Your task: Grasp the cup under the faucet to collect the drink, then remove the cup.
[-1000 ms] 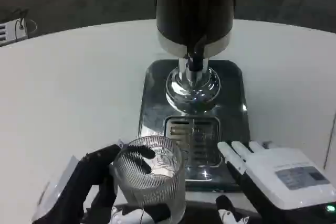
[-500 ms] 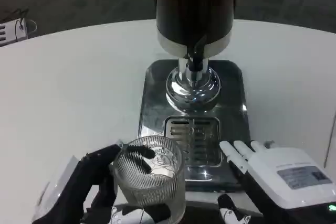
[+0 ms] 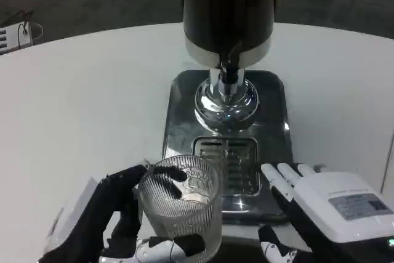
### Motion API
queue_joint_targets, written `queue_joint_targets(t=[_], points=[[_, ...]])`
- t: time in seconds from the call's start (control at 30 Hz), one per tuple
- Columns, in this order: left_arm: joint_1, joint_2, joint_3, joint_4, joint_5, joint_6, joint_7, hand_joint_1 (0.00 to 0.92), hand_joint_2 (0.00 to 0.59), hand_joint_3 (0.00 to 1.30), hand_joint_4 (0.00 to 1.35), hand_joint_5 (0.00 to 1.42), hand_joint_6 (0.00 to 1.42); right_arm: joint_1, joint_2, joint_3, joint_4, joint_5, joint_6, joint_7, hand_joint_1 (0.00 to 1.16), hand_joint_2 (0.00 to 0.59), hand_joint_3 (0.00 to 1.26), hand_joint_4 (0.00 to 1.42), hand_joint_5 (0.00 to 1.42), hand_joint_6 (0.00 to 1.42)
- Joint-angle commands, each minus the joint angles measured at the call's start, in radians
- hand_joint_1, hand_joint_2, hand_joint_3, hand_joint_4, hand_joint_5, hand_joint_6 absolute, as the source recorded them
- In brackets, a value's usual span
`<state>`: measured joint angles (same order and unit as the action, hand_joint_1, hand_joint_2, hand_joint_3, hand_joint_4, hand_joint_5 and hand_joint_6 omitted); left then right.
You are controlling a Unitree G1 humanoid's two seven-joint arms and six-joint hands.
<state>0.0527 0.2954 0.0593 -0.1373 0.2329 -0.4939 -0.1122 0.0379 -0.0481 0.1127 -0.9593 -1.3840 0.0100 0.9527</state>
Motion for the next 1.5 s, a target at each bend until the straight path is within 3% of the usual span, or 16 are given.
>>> queue_joint_targets(t=[0.03, 0.5, 0.73, 1.13, 1.5], points=[[-0.045, -0.017, -0.001, 0.037, 0.017, 0.005, 0.038, 0.579, 0.0, 0.96, 1.11, 1.3, 1.42, -0.003, 0.009, 0.003, -0.001, 0.002, 0.004, -0.022, 0.31, 0.586, 0.0, 0.0, 0.0, 0.0], [-0.336, -0.009, -0.028, 0.349, 0.149, -0.028, 0.175, 0.579, 0.0, 0.96, 1.11, 1.31, 1.42, 0.023, 0.01, -0.025, -0.044, 0.021, 0.004, -0.017, 0.31, 0.586, 0.0, 0.0, 0.0, 0.0], [-0.455, 0.002, -0.062, 0.478, 0.219, -0.028, 0.253, 0.579, 0.0, 0.96, 1.11, 1.31, 1.42, 0.045, -0.011, -0.053, -0.061, 0.07, 0.001, -0.017, 0.31, 0.586, 0.0, 0.0, 0.0, 0.0], [-0.594, 0.002, -0.133, 0.606, 0.301, 0.052, 0.337, 0.579, 0.0, 0.96, 1.11, 1.31, 1.42, 0.074, -0.051, -0.093, -0.084, 0.146, 0.003, -0.021, 0.32, 0.586, 0.0, 0.0, 0.0, 0.0], [-0.667, 0.005, -0.195, 0.628, 0.354, 0.106, 0.366, 0.579, 0.0, 0.96, 1.1, 1.3, 1.42, 0.109, -0.066, -0.143, -0.088, 0.211, -0.005, -0.039, 0.32, 0.586, 0.0, 0.0, 0.0, 0.0]])
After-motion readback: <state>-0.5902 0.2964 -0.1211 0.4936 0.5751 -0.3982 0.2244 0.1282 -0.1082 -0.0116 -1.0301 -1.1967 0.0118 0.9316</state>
